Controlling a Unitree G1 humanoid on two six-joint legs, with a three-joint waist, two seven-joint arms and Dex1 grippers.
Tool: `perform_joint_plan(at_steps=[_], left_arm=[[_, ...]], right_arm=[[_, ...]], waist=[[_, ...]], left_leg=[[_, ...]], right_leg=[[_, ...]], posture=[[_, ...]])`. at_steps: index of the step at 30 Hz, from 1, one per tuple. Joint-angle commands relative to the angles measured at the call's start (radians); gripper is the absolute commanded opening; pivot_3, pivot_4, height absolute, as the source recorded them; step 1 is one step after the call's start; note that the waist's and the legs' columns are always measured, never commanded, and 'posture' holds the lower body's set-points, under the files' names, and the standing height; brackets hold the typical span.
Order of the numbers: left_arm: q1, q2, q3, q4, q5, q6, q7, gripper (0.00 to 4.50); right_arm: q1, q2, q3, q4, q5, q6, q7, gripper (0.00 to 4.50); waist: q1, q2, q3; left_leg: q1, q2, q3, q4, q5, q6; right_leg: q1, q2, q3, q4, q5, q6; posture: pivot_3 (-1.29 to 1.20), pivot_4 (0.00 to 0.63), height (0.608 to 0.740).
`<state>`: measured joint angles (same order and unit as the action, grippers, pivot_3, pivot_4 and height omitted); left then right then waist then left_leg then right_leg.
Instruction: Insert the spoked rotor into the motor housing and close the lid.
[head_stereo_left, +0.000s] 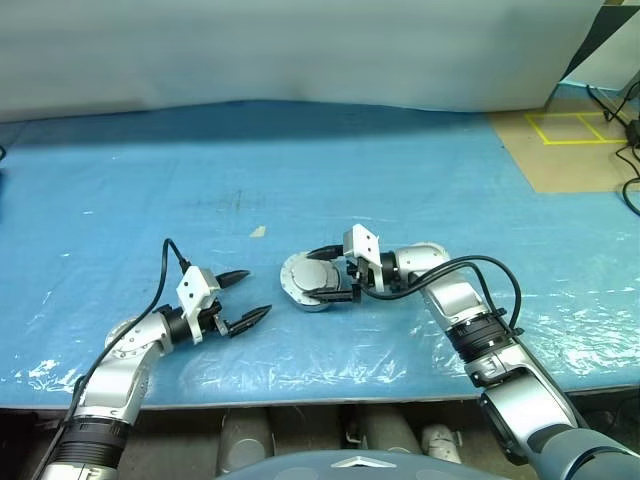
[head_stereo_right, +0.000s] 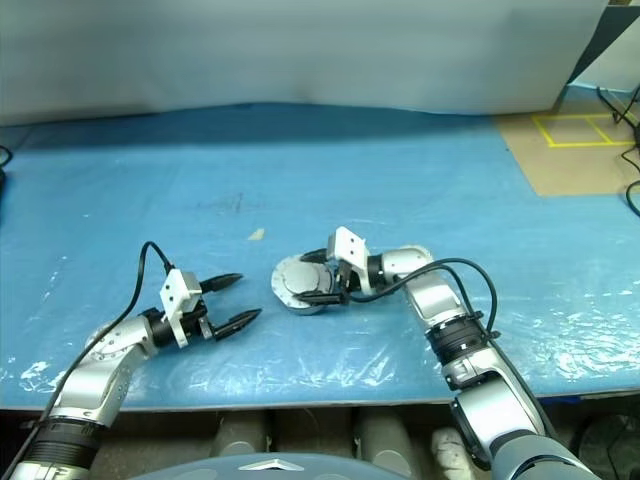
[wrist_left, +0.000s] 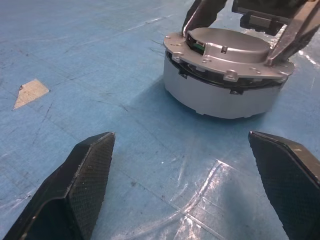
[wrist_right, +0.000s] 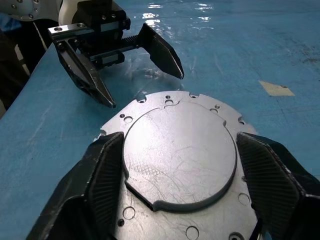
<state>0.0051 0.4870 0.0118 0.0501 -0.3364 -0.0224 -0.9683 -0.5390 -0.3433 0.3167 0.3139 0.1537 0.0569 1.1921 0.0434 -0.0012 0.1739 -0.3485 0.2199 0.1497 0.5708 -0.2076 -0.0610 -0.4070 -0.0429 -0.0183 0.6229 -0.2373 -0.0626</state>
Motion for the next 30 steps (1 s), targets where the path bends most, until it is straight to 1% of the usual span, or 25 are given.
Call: perform_joint_plan(at_steps=[1,6,11,15,21,30], left_arm=[[-0.007,-0.003,0.019,0.01,-0.009,-0.031,-0.002,4.5],[-0.018,-0.005,0.018,0.039,-0.008,-0.05,-0.007,4.5],[-0.023,-0.005,0.02,0.065,-0.009,-0.069,-0.015,4.5],[-0.024,-0.009,0.016,0.074,-0.009,-0.081,-0.015,4.5],[-0.014,-0.015,0.016,0.079,-0.007,-0.091,-0.015,4.5],[-0.008,-0.016,0.018,0.075,-0.009,-0.09,-0.01,4.5]], right_arm=[[-0.021,0.004,-0.007,0.02,-0.017,-0.033,-0.014,2.96],[-0.034,0.007,-0.009,0.057,-0.032,-0.07,-0.022,2.96],[-0.033,0.0,-0.026,0.021,0.028,-0.009,0.029,2.96],[-0.035,-0.008,-0.024,-0.002,0.044,0.013,0.054,2.96],[-0.036,-0.021,-0.014,-0.006,0.024,0.012,0.07,2.96],[-0.043,-0.016,0.007,0.069,-0.031,-0.052,0.062,2.96]], waist=[[0.0,0.0,0.0],[0.0,0.0,0.0],[0.001,0.0,0.0],[0.001,0.0,0.0],[0.001,0.0,0.0],[0.001,0.0,0.0]], left_leg=[[0.0,0.0,0.0,0.0,0.0,0.0],[0.0,0.0,0.0,0.001,0.0,0.0],[0.0,0.0,0.0,0.0,0.0,0.0],[0.0,0.0,0.0,0.0,0.0,0.0],[0.0,0.001,0.0,0.0,0.0,0.0],[0.0,0.0,0.0,0.0,0.0,0.0]], right_leg=[[0.0,0.0,0.0,0.0,0.0,0.0],[0.0,0.0,0.0,0.001,0.0,0.0],[0.0,0.0,0.0,0.0,0.0,0.0],[-0.001,0.0,-0.001,0.0,0.0,0.0],[-0.001,0.0,-0.001,0.0,0.0,0.0],[0.0,0.0,-0.001,0.0,0.0,0.0]], posture=[[0.0,0.15,0.74],[0.0,0.15,0.74],[0.0,0.15,0.74],[0.0,0.15,0.74],[0.0,0.15,0.74],[0.0,0.15,0.74]])
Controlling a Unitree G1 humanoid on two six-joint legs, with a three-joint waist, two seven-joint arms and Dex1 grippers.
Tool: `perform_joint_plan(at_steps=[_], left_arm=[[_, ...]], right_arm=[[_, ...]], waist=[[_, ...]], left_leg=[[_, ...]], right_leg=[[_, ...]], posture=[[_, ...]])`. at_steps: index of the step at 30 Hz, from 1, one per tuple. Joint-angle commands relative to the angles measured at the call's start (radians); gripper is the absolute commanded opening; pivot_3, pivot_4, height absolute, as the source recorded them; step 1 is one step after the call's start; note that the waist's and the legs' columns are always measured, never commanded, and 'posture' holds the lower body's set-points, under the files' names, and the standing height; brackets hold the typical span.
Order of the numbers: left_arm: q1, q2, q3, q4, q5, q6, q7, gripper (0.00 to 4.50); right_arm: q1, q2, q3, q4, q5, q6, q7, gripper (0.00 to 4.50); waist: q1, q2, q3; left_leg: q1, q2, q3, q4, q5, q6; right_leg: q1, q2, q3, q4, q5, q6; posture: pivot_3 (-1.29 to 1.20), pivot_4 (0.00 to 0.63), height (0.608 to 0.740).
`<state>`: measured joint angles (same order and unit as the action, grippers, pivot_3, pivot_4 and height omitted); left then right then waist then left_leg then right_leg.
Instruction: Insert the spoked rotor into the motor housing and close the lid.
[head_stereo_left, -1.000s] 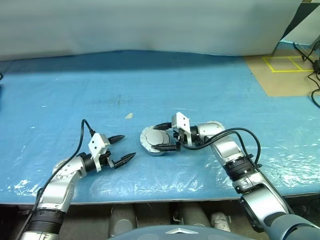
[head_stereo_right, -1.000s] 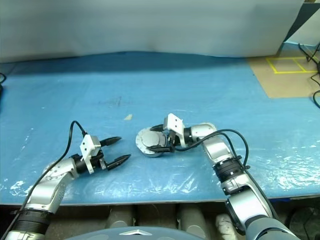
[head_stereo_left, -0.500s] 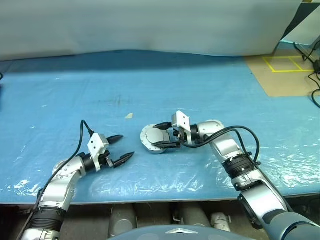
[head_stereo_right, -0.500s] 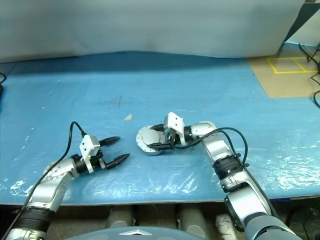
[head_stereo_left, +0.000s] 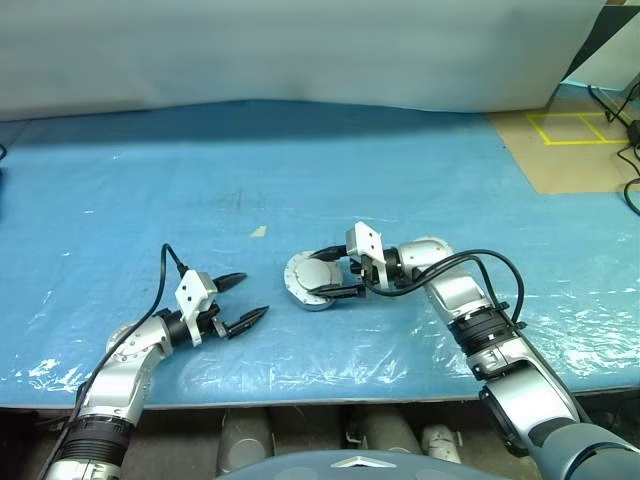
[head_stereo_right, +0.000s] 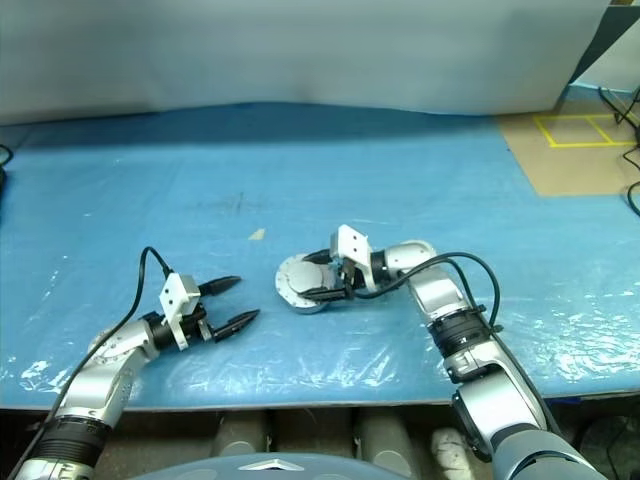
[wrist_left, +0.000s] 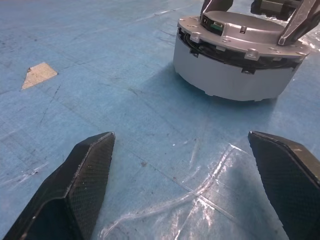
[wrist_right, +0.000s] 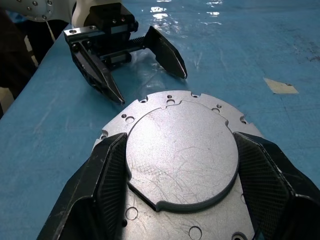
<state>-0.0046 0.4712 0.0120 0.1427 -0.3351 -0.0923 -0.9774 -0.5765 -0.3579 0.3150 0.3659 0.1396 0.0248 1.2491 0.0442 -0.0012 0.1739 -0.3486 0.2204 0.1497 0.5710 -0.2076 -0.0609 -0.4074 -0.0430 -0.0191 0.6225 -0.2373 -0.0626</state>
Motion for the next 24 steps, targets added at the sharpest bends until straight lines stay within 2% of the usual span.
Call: perform_joint_plan(at_steps=[1,15,24], left_arm=[[0.001,-0.001,0.018,-0.017,-0.01,-0.021,-0.001,4.5],[0.012,0.004,0.021,-0.052,-0.015,-0.002,0.012,4.5],[0.024,0.001,0.019,-0.069,-0.016,0.004,0.018,4.5]], right_arm=[[-0.006,-0.001,0.008,0.02,-0.016,-0.021,0.007,2.96],[-0.032,-0.009,0.012,0.031,-0.025,-0.028,0.02,2.96],[-0.034,-0.014,-0.012,-0.065,0.038,0.057,0.041,2.96]], waist=[[0.0,0.0,0.0],[0.0,0.0,0.0],[0.0,0.0,0.0]], left_leg=[[0.0,0.0,0.0,0.0,0.0,0.0],[0.0,0.0,0.0,0.0,0.0,0.0],[0.0,0.0,0.0,0.0,0.0,0.0]], right_leg=[[0.0,0.0,0.0,0.0,0.0,0.0],[0.0,0.0,0.0,0.001,0.0,0.0],[-0.001,0.0,0.0,0.0,0.0,0.0]], posture=[[0.0,0.15,0.74],[0.0,0.15,0.74],[0.0,0.15,0.74]])
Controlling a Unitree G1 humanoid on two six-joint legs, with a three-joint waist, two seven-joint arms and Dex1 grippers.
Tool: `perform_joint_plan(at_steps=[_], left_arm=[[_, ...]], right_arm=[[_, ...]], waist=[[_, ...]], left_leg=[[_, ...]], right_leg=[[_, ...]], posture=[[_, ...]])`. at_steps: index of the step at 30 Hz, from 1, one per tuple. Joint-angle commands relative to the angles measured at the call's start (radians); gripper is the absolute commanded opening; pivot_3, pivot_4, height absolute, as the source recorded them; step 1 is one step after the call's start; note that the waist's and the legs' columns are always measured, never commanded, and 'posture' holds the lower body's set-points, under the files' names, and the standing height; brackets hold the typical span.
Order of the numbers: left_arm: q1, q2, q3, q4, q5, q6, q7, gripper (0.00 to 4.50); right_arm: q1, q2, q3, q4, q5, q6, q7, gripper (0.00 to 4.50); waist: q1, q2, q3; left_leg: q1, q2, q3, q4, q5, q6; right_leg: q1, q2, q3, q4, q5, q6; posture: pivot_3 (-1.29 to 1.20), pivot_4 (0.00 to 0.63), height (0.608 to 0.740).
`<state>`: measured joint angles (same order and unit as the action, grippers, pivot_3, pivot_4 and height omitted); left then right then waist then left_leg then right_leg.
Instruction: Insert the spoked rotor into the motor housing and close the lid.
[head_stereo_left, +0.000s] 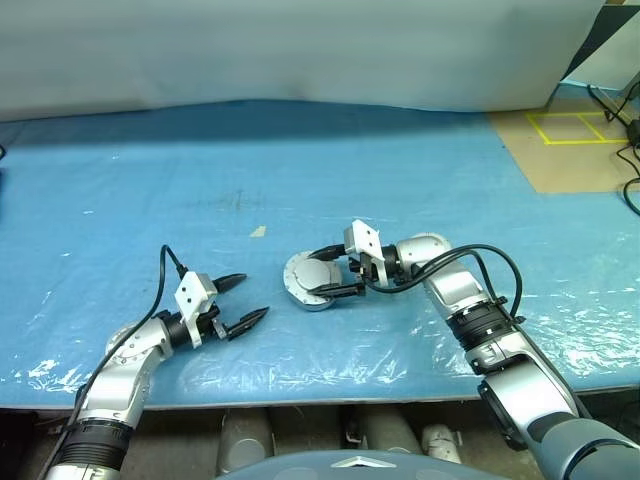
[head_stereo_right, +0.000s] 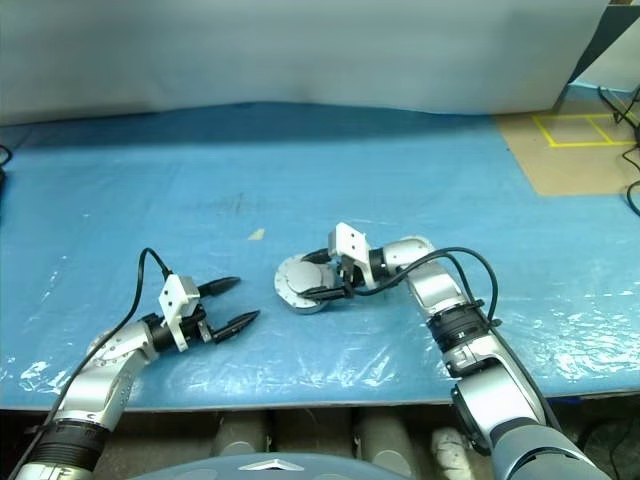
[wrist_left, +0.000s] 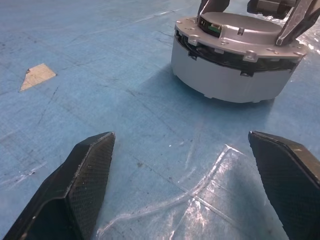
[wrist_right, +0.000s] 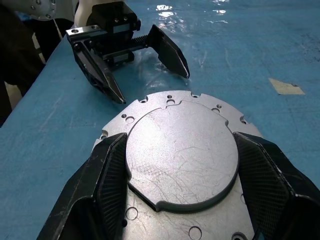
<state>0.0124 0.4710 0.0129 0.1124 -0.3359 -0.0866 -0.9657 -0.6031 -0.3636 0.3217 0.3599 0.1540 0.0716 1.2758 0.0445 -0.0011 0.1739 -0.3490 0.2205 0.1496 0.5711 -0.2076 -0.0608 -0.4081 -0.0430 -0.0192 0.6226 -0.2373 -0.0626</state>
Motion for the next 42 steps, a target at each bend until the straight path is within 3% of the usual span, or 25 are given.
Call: perform_joint_plan(at_steps=[1,18,42], left_arm=[[0.009,0.001,0.017,-0.042,-0.015,-0.001,0.008,4.5],[0.02,0.011,0.017,-0.167,-0.029,0.097,0.049,4.5],[0.012,-0.003,0.011,-0.066,-0.017,0.023,0.027,4.5]], right_arm=[[-0.007,-0.011,-0.018,-0.066,0.025,0.015,0.016,2.96],[-0.019,-0.015,0.019,0.022,-0.068,-0.047,-0.027,2.96],[-0.016,-0.002,0.051,0.069,-0.091,-0.016,-0.051,2.96]], waist=[[0.0,0.0,0.0],[-0.001,0.0,0.0],[-0.004,0.0,0.0]], left_leg=[[0.0,0.0,0.0,0.0,0.0,0.0],[0.0,0.0,0.0,0.0,0.0,0.0],[0.003,0.0,0.0,0.0,0.0,0.0]], right_leg=[[0.0,0.0,0.0,0.0,0.0,0.0],[0.0,0.0,0.0,0.001,0.0,0.0],[0.005,0.0,0.001,0.001,0.0,0.0]], posture=[[0.0,0.15,0.74],[0.0,0.15,0.74],[0.0,0.15,0.74]])
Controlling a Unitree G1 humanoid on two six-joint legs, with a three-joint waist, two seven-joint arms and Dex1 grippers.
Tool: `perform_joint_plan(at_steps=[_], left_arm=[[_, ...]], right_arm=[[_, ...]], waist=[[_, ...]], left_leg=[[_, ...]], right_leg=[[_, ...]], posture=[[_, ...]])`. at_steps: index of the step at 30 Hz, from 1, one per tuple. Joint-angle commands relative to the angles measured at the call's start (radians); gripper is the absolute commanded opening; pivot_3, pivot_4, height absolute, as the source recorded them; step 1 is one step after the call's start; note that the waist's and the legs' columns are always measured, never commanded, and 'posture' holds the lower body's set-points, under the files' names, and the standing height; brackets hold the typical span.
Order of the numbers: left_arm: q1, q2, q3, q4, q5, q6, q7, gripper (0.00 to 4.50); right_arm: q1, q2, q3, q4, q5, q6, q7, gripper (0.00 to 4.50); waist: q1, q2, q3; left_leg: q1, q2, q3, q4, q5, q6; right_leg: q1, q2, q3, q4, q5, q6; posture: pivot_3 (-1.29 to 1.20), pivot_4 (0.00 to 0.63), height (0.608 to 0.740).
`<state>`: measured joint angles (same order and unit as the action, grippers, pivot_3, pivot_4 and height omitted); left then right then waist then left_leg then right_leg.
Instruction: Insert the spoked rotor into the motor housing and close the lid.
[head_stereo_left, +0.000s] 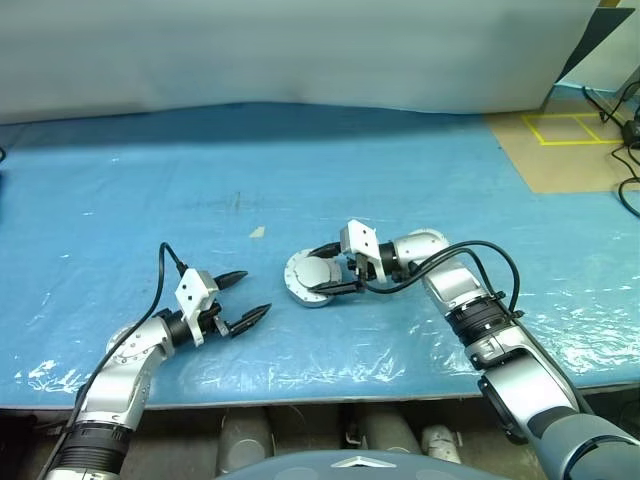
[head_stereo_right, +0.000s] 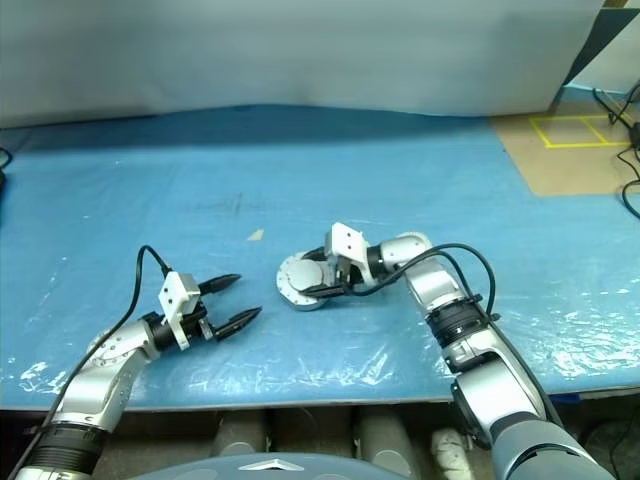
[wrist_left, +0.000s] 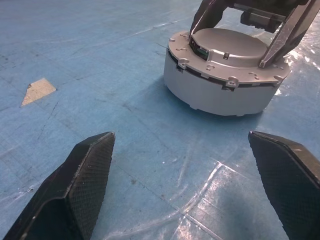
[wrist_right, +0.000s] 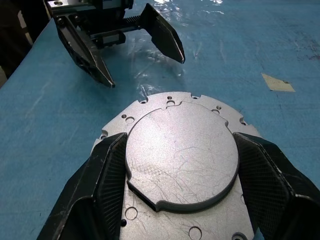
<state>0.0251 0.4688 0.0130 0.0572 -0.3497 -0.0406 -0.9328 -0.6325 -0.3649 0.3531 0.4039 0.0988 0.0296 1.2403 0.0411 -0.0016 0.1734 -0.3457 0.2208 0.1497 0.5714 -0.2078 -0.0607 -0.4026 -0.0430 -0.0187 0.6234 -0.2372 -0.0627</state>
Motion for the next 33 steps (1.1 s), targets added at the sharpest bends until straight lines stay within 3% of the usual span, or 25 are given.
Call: perform_joint_plan(at_steps=[1,12,21,28,33], left_arm=[[0.0,-0.001,0.011,-0.011,-0.004,-0.024,-0.005,4.5],[-0.003,0.002,0.017,-0.048,-0.024,0.018,0.005,4.5],[-0.029,-0.01,0.034,-0.064,-0.059,0.073,0.029,4.5],[-0.012,-0.02,0.033,-0.021,-0.048,0.033,0.007,4.5],[-0.023,-0.019,0.037,0.021,-0.043,0.006,-0.008,4.5]], right_arm=[[0.015,-0.001,0.021,0.025,-0.038,0.025,-0.016,2.96],[0.015,-0.034,0.077,0.094,-0.146,0.002,-0.073,2.96],[0.022,-0.027,0.079,0.099,-0.123,0.048,-0.06,2.96],[0.033,-0.02,0.046,0.037,-0.044,0.117,-0.007,2.96],[0.044,-0.024,0.06,0.03,-0.078,0.11,-0.024,2.96]], waist=[[0.0,0.0,0.0],[0.0,0.0,-0.002],[0.001,-0.002,-0.005],[0.002,-0.001,-0.007],[0.001,-0.001,-0.008]], left_leg=[[0.0,0.0,0.0,0.0,0.0,0.0],[0.003,0.0,0.0,0.0,0.0,0.0],[0.012,0.0,0.0,-0.003,0.0,0.0],[0.011,0.0,0.0,-0.007,0.0,0.0],[0.008,0.0,0.0,-0.01,0.0,0.0]], right_leg=[[0.0,0.0,0.0,0.0,0.0,0.0],[0.003,0.0,0.0,0.0,0.0,0.0],[0.01,-0.002,0.001,-0.001,-0.004,0.007],[0.01,-0.002,0.001,-0.005,-0.001,0.001],[0.008,-0.001,0.0,-0.011,-0.001,0.001]], posture=[[0.0,0.15,0.74],[0.0,0.15,0.74],[0.0,0.15,0.74],[0.0,0.15,0.74],[0.0,0.15,0.74]])
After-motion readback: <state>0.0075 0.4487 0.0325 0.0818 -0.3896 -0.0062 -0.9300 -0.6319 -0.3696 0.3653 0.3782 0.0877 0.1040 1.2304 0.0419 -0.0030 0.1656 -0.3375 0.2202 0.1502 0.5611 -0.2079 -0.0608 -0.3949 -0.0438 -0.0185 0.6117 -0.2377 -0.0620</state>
